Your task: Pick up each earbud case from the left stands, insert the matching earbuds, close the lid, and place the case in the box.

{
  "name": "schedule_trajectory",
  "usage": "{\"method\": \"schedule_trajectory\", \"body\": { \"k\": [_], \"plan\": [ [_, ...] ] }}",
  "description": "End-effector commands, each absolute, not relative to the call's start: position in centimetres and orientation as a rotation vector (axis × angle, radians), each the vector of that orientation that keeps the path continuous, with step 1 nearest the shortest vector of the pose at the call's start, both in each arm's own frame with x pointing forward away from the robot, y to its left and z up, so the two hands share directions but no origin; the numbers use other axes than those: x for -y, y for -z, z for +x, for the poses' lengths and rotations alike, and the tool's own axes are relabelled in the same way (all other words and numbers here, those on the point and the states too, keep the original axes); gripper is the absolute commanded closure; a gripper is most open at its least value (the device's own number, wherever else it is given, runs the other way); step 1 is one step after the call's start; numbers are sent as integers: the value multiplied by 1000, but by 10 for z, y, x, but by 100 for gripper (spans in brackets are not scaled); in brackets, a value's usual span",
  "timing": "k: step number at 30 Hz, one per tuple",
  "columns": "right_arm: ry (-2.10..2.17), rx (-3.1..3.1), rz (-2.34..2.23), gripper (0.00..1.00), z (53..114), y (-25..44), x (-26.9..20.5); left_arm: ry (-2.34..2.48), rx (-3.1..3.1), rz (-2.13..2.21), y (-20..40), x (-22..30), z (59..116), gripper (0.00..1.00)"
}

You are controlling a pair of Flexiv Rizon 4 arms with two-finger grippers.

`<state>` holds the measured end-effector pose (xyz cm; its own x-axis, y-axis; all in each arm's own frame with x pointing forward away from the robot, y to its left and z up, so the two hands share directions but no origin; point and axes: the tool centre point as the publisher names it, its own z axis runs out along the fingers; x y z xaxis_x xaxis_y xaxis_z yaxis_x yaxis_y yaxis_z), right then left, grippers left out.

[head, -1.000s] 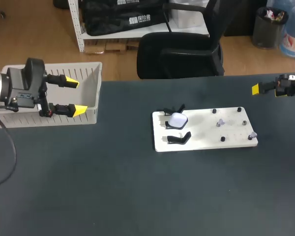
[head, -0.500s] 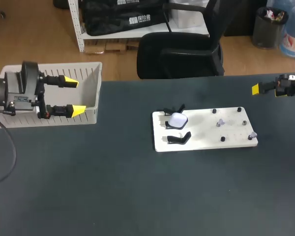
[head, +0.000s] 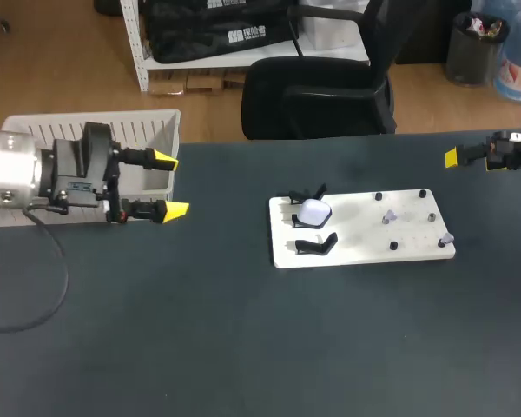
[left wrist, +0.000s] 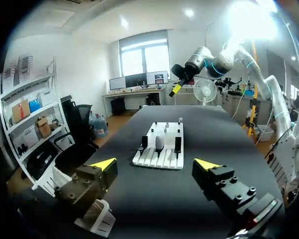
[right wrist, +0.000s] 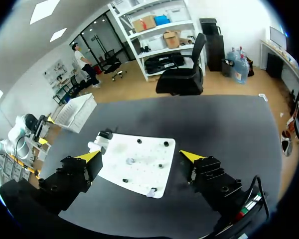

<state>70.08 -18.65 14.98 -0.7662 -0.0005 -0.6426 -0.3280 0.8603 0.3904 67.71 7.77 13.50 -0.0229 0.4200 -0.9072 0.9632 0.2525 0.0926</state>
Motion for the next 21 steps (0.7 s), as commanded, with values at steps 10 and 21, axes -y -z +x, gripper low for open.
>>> {"method": "schedule_trajectory", "body": {
  "k": [10, 21],
  "plan": [
    [-647, -2372, -237, 0, 701, -150, 186, 808, -1570, 1387, -106, -7, 689, 0],
    [-647, -2372, -237, 0, 701, -150, 186, 856, -1610, 1420, -80, 34, 686, 0]
  ]
}}
